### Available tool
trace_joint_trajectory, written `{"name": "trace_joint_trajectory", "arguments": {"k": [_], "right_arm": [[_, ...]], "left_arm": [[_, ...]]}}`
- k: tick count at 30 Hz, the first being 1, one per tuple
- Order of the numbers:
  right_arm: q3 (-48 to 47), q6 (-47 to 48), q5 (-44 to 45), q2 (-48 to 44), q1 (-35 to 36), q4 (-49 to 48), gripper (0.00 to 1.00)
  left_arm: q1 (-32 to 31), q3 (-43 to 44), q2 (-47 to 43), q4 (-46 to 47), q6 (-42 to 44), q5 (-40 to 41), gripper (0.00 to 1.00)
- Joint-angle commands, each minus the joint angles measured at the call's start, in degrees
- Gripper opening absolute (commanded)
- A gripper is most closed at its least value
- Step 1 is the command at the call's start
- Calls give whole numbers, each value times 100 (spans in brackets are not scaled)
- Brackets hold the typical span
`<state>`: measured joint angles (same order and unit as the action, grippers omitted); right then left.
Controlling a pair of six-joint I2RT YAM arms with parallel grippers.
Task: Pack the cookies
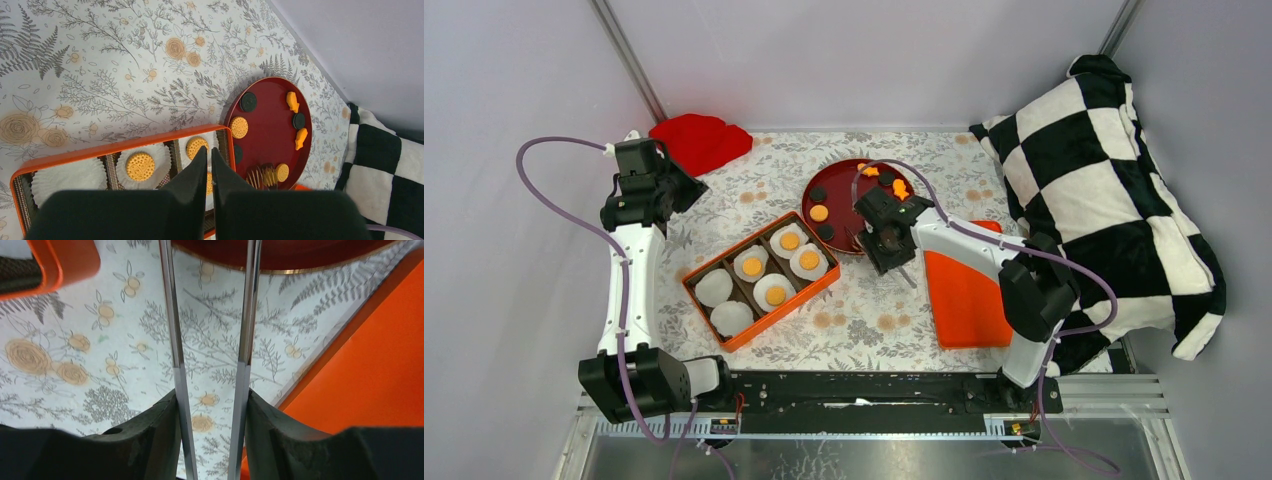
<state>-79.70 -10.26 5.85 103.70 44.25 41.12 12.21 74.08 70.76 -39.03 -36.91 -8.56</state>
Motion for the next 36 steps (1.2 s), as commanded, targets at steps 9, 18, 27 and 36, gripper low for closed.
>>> {"name": "trace_joint_trajectory", "arguments": {"k": [9, 18, 27, 36], "right_arm": [[75, -93, -33, -419, 22, 658, 54], [-333, -49, -42, -228, 29, 850, 23], [-846, -141, -109, -752, 51, 291, 9], [-1825, 172, -552, -348, 1205, 119, 10]], "left_arm": [[0, -152, -147, 185, -96, -397, 8], [-7, -297, -119, 204, -102, -573, 8], [112, 395, 215, 7, -209, -496, 6], [1113, 888, 920, -39, -650, -853, 1]]}}
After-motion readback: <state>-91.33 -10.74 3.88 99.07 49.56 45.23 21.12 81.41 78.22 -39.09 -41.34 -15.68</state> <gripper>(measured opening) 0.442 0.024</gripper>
